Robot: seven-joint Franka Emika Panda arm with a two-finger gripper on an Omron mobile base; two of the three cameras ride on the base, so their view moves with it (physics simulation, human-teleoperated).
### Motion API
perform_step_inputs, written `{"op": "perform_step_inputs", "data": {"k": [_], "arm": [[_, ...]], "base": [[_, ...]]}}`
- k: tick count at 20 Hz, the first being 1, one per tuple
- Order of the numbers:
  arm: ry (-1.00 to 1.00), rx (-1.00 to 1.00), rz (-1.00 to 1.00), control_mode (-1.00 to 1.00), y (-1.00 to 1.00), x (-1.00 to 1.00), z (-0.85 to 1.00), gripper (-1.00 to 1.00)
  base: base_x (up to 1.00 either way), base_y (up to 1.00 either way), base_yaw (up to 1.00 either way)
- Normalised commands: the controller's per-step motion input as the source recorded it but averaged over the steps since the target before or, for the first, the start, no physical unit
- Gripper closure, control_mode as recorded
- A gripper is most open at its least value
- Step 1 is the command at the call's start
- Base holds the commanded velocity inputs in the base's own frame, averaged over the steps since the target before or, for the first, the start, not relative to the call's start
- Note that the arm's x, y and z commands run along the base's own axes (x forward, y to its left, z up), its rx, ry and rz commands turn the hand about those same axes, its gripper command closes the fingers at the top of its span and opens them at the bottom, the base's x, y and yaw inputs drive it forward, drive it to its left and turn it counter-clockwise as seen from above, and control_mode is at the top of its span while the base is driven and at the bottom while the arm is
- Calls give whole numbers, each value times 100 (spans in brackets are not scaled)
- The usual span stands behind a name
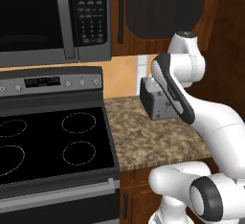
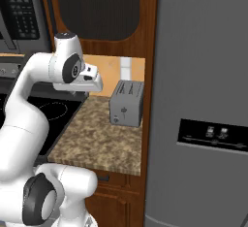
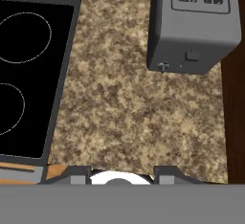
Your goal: Navigate to the shelves.
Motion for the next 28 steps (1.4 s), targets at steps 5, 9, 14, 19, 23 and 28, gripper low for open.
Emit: {"op": "perform_step_inputs", "data": {"k": [5, 9, 14, 19, 23, 28], "arm": [[0, 0, 0, -100, 0, -30, 0, -100], [0, 0, 0, -100, 0, -64, 0, -100], [-1, 0, 0, -100, 0, -59, -1, -100], [-2, 0, 0, -100, 0, -52, -2, -100], [-8, -1, 6, -100, 1, -54, -9, -100], [0, 0, 0, 100, 0, 0, 0, -100]], "base": [[0, 0, 0], [0, 0, 0], [0, 0, 0], [0, 0, 0], [0, 0, 0], [-58, 8, 18]]}}
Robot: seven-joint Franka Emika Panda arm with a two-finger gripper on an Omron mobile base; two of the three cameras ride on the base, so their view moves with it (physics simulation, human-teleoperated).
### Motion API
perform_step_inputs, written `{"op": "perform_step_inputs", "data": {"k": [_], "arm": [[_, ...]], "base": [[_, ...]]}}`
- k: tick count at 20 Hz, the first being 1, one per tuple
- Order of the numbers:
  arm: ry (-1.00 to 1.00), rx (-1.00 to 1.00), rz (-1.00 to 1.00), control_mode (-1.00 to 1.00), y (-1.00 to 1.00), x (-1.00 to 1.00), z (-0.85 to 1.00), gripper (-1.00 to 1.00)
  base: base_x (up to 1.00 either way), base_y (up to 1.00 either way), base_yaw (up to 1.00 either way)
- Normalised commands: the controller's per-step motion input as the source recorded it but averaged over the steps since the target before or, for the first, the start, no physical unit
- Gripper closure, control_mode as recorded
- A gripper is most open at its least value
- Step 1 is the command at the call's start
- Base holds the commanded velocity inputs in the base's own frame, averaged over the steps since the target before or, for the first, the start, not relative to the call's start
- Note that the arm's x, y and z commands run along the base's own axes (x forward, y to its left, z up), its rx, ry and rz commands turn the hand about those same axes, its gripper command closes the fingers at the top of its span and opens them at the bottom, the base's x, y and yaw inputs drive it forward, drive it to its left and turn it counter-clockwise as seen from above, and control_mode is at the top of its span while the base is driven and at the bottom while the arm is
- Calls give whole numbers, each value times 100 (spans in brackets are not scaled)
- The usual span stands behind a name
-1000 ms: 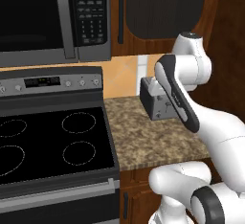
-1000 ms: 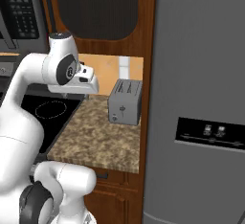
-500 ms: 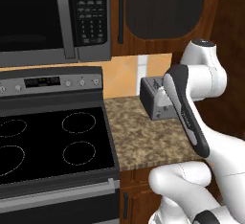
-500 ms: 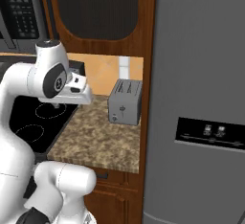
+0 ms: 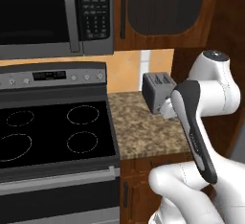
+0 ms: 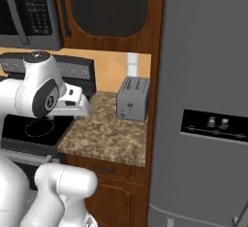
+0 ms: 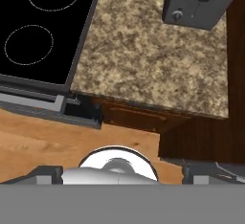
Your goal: Navigate to the shelves.
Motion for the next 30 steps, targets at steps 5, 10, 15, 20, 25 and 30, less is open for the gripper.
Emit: {"op": "perform_step_inputs", "data": {"k": [5, 10, 15, 20, 25, 30], "arm": [[0, 0, 0, 100, 0, 0, 0, -100], [0, 0, 0, 100, 0, 0, 0, -100], [0, 0, 0, 100, 0, 0, 0, -100], [0, 0, 0, 100, 0, 0, 0, -100], [0, 0, 0, 100, 0, 0, 0, -100], [0, 0, 0, 100, 0, 0, 0, -100]], "base": [[-26, 31, 48], [0, 38, 79], [4, 34, 90], [0, 37, 83], [0, 31, 77], [5, 28, 74]]}}
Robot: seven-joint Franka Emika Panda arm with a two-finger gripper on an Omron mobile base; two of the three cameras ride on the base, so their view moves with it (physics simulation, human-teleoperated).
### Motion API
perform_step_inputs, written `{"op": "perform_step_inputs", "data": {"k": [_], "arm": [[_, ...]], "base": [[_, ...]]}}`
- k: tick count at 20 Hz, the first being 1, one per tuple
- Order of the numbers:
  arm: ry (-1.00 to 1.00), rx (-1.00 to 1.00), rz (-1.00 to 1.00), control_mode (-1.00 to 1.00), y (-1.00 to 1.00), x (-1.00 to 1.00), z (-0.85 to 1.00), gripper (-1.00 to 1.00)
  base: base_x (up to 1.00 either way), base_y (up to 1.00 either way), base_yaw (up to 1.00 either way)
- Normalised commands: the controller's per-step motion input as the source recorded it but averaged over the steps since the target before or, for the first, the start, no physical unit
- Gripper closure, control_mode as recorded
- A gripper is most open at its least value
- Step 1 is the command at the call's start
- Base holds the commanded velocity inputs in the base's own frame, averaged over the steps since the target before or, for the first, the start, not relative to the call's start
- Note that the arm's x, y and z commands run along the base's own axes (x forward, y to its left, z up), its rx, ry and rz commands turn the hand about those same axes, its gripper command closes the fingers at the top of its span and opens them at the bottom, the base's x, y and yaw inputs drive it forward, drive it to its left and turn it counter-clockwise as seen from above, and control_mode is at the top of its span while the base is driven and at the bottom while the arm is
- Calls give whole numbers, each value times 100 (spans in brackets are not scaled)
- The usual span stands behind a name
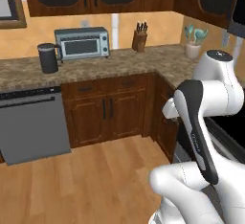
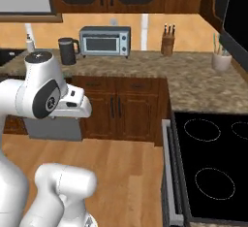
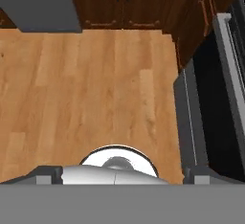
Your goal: Navigate to the shelves.
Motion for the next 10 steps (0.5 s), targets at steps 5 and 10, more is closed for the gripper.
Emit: {"op": "perform_step_inputs", "data": {"k": [5, 10], "arm": [[0, 0, 0, 100, 0, 0, 0, -100], [0, 0, 0, 100, 0, 0, 0, -100]], "base": [[14, 26, 72], [22, 29, 73]]}}
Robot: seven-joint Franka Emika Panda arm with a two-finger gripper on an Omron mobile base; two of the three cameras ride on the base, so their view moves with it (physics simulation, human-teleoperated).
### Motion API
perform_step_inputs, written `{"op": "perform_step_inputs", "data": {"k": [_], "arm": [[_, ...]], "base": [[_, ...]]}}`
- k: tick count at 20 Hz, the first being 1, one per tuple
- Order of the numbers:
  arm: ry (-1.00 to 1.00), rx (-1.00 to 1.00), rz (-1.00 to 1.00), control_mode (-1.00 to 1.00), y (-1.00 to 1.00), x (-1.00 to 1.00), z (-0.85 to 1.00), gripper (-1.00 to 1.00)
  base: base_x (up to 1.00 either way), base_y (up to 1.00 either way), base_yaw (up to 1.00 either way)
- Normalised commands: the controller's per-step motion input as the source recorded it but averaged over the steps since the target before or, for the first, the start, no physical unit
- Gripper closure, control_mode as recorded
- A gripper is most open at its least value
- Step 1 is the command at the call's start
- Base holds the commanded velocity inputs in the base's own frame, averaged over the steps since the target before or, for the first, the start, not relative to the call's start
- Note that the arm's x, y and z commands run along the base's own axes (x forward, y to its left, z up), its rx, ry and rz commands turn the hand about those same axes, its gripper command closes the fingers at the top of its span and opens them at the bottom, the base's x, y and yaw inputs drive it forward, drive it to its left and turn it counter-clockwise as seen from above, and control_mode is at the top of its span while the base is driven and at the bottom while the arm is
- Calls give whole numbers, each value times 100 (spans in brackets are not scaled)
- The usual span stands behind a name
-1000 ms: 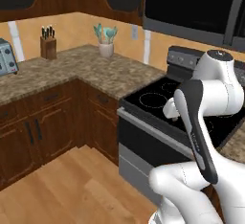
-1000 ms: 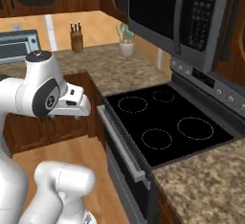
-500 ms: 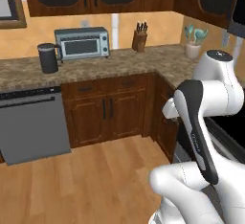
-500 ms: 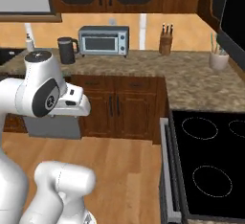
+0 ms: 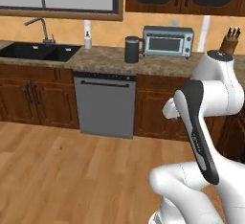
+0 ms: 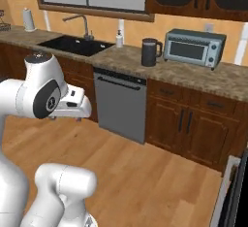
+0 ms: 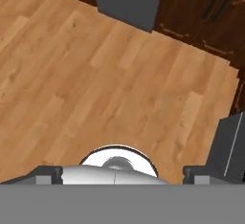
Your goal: Navigate to the shelves.
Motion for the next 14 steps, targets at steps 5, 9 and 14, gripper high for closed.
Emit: {"op": "perform_step_inputs", "data": {"k": [5, 9, 14], "arm": [[0, 0, 0, 100, 0, 0, 0, -100], [0, 0, 0, 100, 0, 0, 0, -100], [0, 0, 0, 100, 0, 0, 0, -100]], "base": [[24, 36, 74], [28, 36, 72], [47, 41, 66]]}}
